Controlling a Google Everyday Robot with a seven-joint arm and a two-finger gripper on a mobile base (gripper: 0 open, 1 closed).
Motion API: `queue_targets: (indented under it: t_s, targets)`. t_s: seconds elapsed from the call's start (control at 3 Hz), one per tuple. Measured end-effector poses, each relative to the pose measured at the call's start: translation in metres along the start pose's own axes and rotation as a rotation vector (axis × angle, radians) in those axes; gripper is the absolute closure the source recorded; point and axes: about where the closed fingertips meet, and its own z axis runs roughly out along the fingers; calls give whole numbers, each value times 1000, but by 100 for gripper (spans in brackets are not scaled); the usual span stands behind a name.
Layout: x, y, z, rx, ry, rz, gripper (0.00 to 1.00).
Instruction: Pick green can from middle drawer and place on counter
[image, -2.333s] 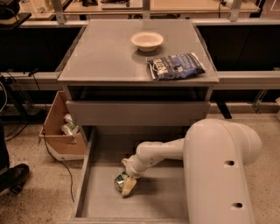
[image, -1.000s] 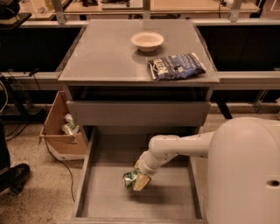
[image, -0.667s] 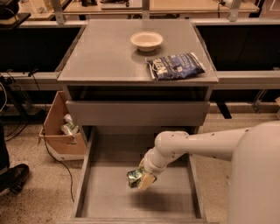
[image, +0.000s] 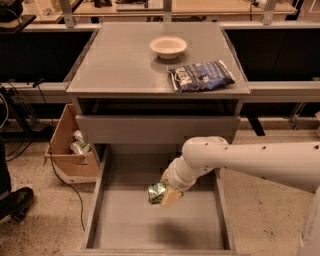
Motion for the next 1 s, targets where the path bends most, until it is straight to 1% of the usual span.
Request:
queue_targets:
  t_s: [0.33, 0.67, 1.0]
  targets:
    - [0, 0, 0, 0, 0, 0, 100]
    - [-15, 1, -19, 2, 24, -26, 100]
    - [-47, -6, -71, 33, 28, -55, 100]
